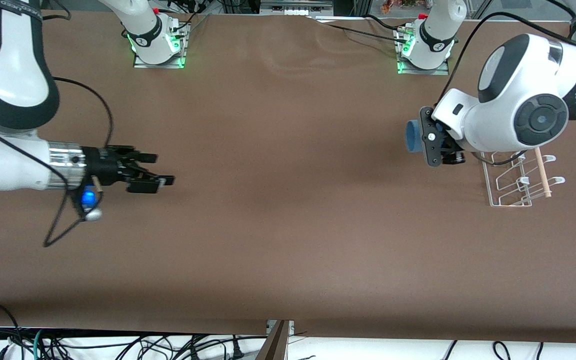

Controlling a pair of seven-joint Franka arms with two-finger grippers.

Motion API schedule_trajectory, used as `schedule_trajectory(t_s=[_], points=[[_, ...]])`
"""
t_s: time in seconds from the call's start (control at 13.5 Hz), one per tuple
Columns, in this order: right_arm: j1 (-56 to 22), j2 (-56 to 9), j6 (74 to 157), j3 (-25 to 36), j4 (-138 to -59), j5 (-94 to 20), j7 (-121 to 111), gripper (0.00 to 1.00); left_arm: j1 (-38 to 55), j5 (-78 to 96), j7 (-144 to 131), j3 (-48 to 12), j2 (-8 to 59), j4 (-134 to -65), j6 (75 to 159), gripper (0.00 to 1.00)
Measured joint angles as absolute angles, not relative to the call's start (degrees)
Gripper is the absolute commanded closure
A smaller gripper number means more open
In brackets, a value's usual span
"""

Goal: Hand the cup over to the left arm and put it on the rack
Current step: 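Open the right gripper and withdraw while the left gripper carries the cup, then hang the blue cup on the rack hook with the left gripper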

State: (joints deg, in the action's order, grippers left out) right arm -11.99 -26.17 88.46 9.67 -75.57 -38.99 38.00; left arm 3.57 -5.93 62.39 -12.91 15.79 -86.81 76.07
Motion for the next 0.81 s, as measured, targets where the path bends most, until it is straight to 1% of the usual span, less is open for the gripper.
schedule_trajectory(t_s=[0.22, 0.44, 0.59, 0.66, 0.81], points=[[-12.0, -26.0, 88.5, 11.8, -75.6, -29.4, 35.6, 0.01, 3.8, -17.7, 62.2, -13.0, 15.7, -87.0, 70.2, 0.84], [-12.1, -24.1, 88.4, 11.6, -75.8, -20.9, 34.5, 0.01, 4.3, -31.2, 61.0, -13.0, 16.4, -87.5, 65.6, 0.85], [-12.0, -20.9, 88.5, 11.5, -78.2, -17.7, 30.6, 0.01, 5.9, -40.5, 57.8, -13.1, 18.9, -88.7, 62.6, 0.88], [-11.9, -18.6, 88.5, 11.3, -80.5, -15.3, 28.5, 0.01, 6.4, -43.5, 54.3, -13.1, 21.0, -89.5, 61.4, 0.93], [-10.9, -13.2, 90.1, 8.7, -86.6, -8.1, 26.6, 0.01, 6.5, -46.5, 45.8, -12.6, 25.7, -91.3, 59.6, 0.94]])
